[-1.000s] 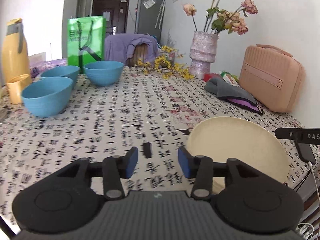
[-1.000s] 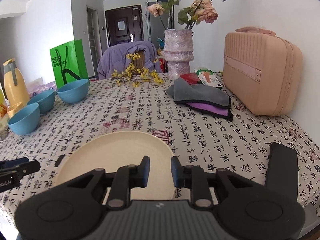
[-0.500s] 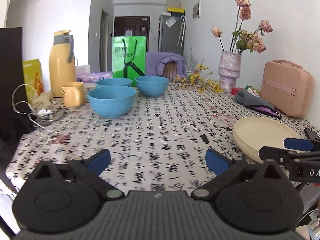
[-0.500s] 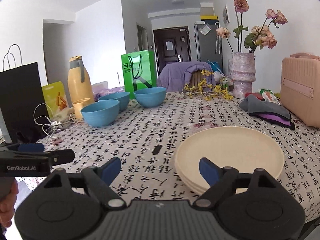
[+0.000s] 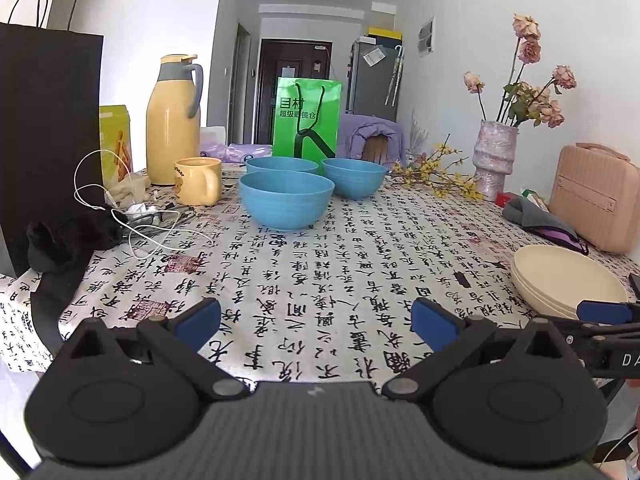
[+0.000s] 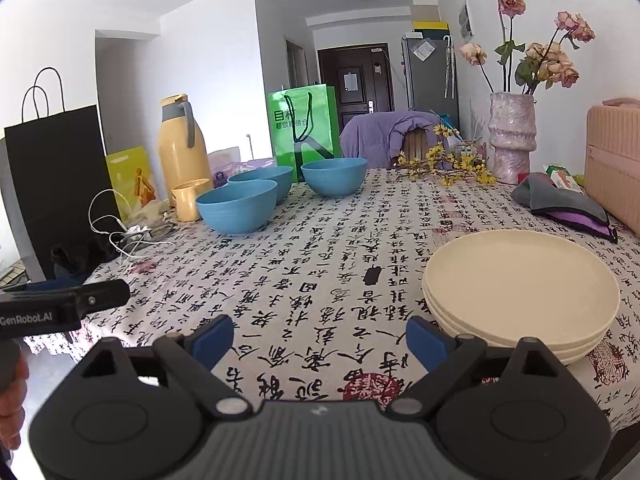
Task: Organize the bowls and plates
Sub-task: 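Move both open tools toward the light-blue bowls beside the yellow mug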
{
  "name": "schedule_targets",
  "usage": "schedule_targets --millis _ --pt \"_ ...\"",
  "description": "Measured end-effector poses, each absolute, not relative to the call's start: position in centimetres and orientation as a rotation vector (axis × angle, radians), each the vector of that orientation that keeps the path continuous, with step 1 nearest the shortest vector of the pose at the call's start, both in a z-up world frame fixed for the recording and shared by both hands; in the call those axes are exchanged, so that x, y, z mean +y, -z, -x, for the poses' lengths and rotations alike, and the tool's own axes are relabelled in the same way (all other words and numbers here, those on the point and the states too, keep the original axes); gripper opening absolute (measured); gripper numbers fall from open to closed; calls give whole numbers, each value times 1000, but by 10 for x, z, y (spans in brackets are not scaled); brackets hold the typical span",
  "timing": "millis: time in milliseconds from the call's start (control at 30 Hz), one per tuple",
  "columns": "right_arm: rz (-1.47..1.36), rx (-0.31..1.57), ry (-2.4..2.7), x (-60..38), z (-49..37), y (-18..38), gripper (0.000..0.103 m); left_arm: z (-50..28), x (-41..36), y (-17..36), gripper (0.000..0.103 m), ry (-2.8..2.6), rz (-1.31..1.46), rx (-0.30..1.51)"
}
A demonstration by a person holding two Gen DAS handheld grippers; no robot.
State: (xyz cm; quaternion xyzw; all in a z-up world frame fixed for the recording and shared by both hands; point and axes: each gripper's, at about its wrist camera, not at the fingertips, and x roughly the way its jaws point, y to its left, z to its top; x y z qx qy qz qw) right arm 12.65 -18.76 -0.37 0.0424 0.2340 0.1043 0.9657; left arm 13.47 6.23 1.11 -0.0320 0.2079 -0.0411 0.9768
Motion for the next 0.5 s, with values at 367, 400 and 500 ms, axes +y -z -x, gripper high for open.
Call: schedule_targets --millis 367,400,500 --pt "-88 505 -241 -170 -202 -15 93 -231 107 -32 103 84 164 525" --pt "-94 501 -245 -168 -213 -17 93 -244 113 -34 103 83 178 533" --pt "-118 502 -267 -160 -258 -24 92 -290 127 -44 103 89 174 537"
